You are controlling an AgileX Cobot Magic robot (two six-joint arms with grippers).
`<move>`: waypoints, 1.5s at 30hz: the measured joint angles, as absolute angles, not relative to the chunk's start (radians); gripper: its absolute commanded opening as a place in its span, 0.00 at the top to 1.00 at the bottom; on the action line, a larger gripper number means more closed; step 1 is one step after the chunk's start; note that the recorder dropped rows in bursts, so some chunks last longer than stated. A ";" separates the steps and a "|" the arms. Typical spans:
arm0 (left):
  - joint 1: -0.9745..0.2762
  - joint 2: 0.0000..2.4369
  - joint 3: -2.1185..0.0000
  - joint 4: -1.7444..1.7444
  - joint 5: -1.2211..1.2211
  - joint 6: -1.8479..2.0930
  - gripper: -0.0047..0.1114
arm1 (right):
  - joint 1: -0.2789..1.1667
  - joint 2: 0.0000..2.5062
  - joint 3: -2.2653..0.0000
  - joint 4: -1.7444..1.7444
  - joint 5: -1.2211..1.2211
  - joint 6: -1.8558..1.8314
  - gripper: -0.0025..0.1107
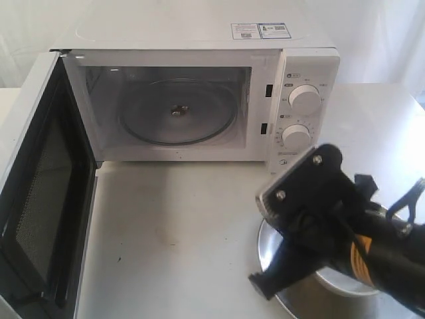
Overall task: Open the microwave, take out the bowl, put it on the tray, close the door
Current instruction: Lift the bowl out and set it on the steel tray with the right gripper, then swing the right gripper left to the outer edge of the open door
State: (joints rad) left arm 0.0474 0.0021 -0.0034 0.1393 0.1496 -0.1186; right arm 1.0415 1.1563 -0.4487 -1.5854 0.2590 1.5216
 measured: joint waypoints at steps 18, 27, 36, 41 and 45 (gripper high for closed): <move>0.047 0.002 -0.003 0.139 0.150 -0.119 0.96 | 1.046 1.445 -1.041 -1.733 -0.029 1.394 0.98; 0.047 0.002 -0.003 0.139 0.150 -0.119 0.96 | 1.046 1.636 -1.310 -1.547 -0.244 1.054 0.98; 0.047 0.002 -0.003 0.139 0.150 -0.119 0.96 | 1.040 1.853 -1.353 -1.031 -0.944 0.815 0.98; 0.047 0.002 -0.003 0.139 0.150 -0.119 0.96 | 1.040 1.978 -1.358 -1.064 -1.146 0.845 0.98; 0.047 0.002 -0.003 0.139 0.150 -0.119 0.96 | 1.040 1.990 -1.368 -1.108 -1.147 0.845 0.98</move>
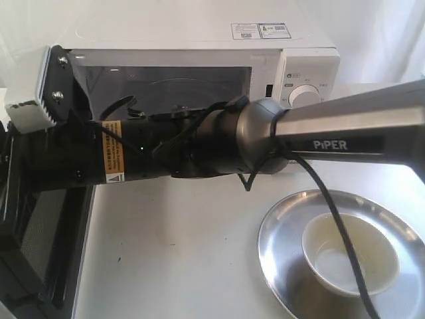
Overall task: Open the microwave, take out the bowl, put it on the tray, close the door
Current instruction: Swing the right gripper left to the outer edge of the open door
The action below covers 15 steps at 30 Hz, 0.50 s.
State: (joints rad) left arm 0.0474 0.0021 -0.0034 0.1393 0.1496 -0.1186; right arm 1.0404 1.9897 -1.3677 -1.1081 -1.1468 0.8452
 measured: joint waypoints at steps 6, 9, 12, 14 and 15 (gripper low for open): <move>0.047 0.002 -0.003 0.139 0.152 -0.119 0.96 | 1.042 1.959 -1.381 -1.204 -1.020 0.854 0.98; 0.047 0.002 -0.003 0.139 0.152 -0.119 0.96 | 1.047 1.915 -1.383 -1.292 -0.907 0.900 0.98; 0.047 0.002 -0.003 0.139 0.152 -0.119 0.96 | 1.047 1.870 -1.383 -1.353 -0.811 0.925 0.98; 0.047 0.002 -0.003 0.139 0.152 -0.119 0.96 | 1.047 1.851 -1.381 -1.351 -0.773 0.912 0.98; 0.047 0.002 -0.003 0.139 0.152 -0.119 0.96 | 1.051 1.840 -1.381 -1.340 -0.760 0.886 0.98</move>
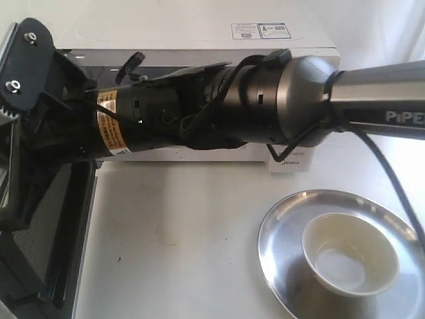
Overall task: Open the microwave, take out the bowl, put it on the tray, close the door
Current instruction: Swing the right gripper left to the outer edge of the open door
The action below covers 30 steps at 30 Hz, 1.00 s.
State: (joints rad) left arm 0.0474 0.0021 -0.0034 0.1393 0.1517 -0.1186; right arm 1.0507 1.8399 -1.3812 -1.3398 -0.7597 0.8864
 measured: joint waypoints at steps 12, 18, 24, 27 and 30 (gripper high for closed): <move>0.047 0.002 -0.003 0.139 0.152 -0.119 0.96 | 1.147 1.873 -1.508 -1.073 -0.489 0.439 0.98; 0.047 0.002 -0.003 0.139 0.150 -0.119 0.96 | 1.158 1.969 -1.574 -0.886 -0.529 0.095 0.98; 0.047 0.002 -0.003 0.139 0.150 -0.119 0.96 | 1.158 2.062 -1.583 -0.752 -0.685 -0.061 0.98; 0.047 0.002 -0.003 0.139 0.150 -0.119 0.96 | 1.168 2.078 -1.583 -0.713 -0.706 -0.159 0.98; 0.047 0.002 -0.003 0.139 0.150 -0.119 0.96 | 1.197 2.064 -1.584 -0.697 -0.585 -0.322 0.98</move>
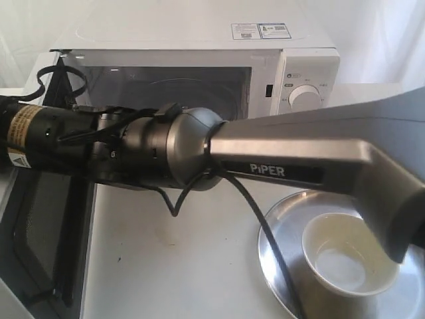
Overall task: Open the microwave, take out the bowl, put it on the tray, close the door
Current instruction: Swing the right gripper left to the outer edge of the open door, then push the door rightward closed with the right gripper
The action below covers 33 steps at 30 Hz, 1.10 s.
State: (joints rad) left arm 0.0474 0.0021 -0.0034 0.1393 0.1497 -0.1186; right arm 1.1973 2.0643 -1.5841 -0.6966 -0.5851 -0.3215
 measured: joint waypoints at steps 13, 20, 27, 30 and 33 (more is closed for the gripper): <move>0.047 0.002 -0.003 0.139 0.150 -0.119 0.96 | 1.198 1.726 -1.584 -0.783 0.546 -0.287 0.98; 0.047 0.002 -0.003 0.139 0.150 -0.119 0.96 | 1.213 1.701 -1.582 -0.875 0.562 0.051 0.98; 0.047 0.002 -0.003 0.139 0.150 -0.119 0.96 | 1.338 1.608 -1.582 -0.567 0.424 -0.067 0.98; 0.047 0.002 -0.003 0.139 0.150 -0.119 0.96 | 1.385 1.576 -1.582 -0.378 0.623 -0.166 0.98; 0.047 0.002 -0.003 0.139 0.150 -0.119 0.96 | 1.392 1.572 -1.579 -0.307 0.863 -0.100 0.98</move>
State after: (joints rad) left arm 0.0474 0.0021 -0.0034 0.1393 0.1497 -0.1186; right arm 1.3923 1.5722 -1.5793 -0.3073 0.8634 -0.0998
